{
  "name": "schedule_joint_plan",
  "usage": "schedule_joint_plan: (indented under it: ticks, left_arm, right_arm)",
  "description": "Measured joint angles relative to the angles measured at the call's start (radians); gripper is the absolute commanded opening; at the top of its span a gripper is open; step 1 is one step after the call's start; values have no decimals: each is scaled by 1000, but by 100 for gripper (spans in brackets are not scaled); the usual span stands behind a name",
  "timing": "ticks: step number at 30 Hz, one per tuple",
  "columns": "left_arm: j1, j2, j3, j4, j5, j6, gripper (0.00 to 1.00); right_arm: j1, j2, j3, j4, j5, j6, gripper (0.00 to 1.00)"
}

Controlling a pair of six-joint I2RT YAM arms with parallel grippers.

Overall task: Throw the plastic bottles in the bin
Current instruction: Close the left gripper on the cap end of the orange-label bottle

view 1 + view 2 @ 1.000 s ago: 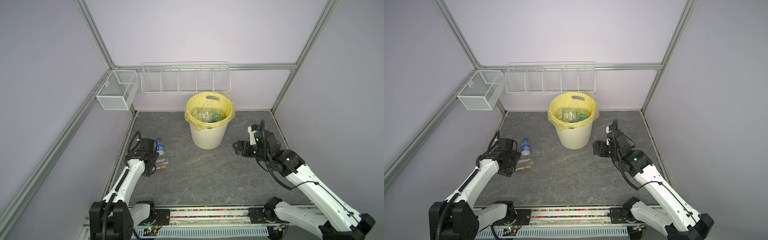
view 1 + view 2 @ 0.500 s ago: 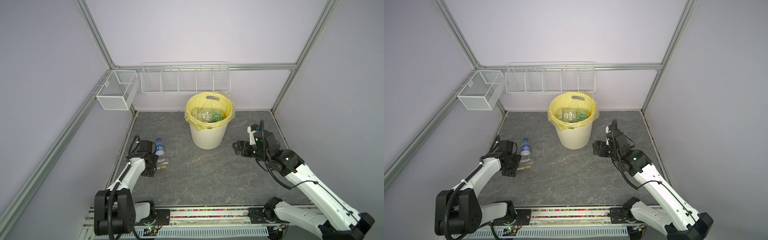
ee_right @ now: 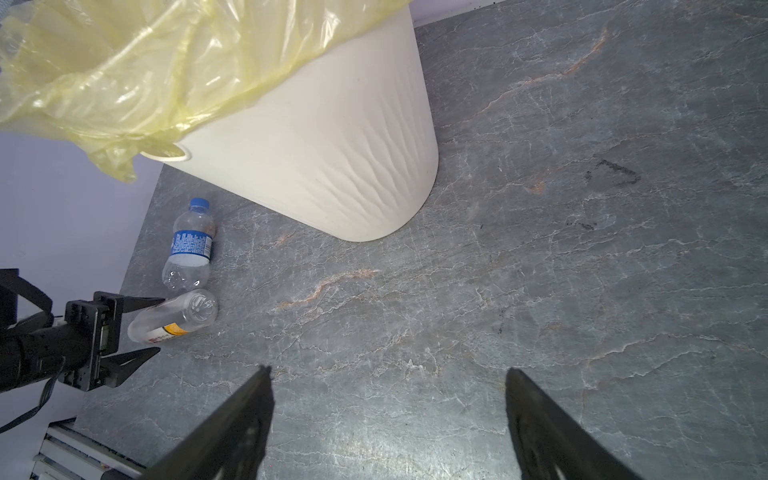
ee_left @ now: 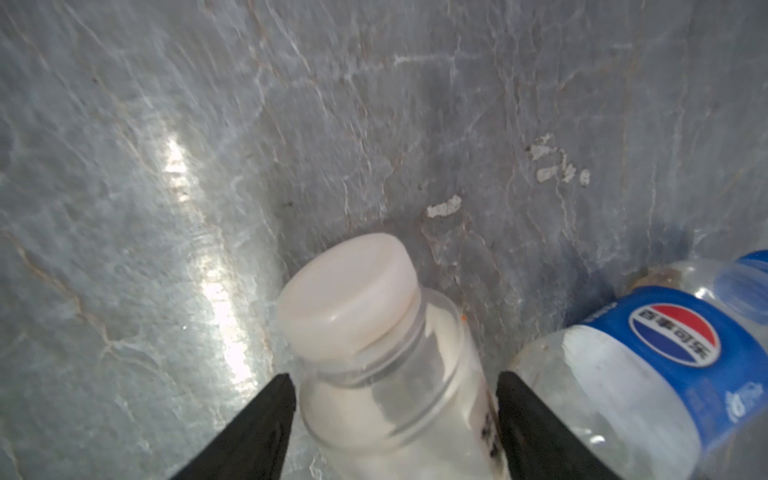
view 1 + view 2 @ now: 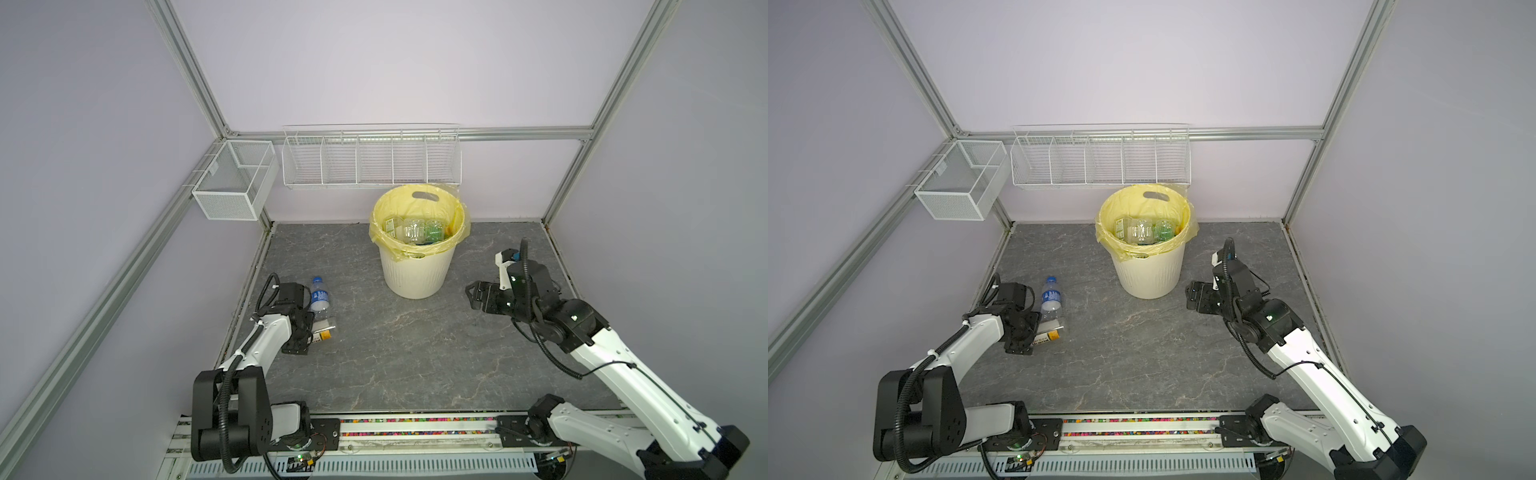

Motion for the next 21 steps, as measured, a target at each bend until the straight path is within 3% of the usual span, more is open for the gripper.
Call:
schedule_joint_plan:
  ticks: [10,21]
  left_arm:
    - [10,-6,-28,34,-19,-9,61]
    - [17,-87,-58,8,-35,-11,56]
  right_arm:
    - [0,-3,0,-10,0,3,88]
    - [0,-37,-22,-19,9,4,88]
